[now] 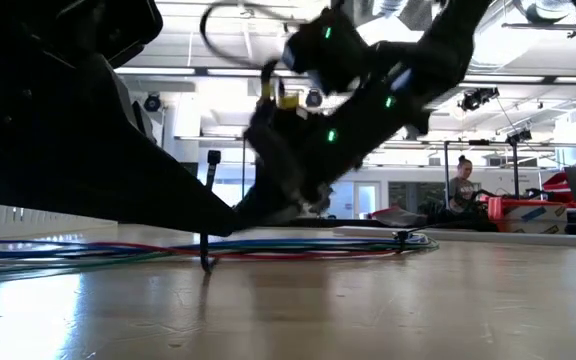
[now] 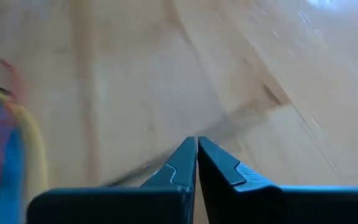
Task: Ziptie cables
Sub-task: Wrap the zip tie on the cable
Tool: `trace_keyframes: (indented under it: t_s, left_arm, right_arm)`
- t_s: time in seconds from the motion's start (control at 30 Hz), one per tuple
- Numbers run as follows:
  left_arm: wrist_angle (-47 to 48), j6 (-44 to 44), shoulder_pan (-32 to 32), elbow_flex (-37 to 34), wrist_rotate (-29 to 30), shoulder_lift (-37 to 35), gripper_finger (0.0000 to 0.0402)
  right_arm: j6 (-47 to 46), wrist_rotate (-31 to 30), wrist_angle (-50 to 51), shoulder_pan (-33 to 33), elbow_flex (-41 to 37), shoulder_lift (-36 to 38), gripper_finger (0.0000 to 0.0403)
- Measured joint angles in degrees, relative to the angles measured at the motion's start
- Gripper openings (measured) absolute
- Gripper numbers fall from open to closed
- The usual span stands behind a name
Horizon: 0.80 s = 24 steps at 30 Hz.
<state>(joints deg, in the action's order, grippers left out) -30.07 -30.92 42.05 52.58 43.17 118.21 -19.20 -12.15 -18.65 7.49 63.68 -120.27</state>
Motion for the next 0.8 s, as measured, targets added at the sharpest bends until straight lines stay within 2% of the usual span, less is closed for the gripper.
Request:
trace_keyframes:
  t_s: [0.23, 0.33, 0.43, 0.6, 0.8]
  left_arm:
    - [0.25, -0.05, -0.03, 0.02, 0.07, 0.02, 0.0]
    - [0.27, -0.04, -0.03, 0.02, 0.05, 0.02, 0.0]
    - [0.26, -0.03, -0.03, 0.02, 0.05, 0.02, 0.0]
    - [0.25, 0.0, -0.03, 0.02, 0.0, 0.02, 0.0]
    - [0.28, 0.0, -0.03, 0.02, -0.07, 0.02, 0.0]
  right_arm:
    - [4.04, -3.61, -0.03, 1.87, 0.11, 3.26, 0.0]
    - [0.45, -4.42, -0.07, 2.47, 0.2, 3.55, 0.0]
    - [-1.12, -2.23, 2.48, 0.71, 0.24, 3.44, 0.0009]
    - [-0.33, 1.21, 2.88, -3.57, 0.26, 2.45, 0.008]
    - [-1.44, 11.99, -3.02, -8.1, 0.31, -2.18, 0.0174]
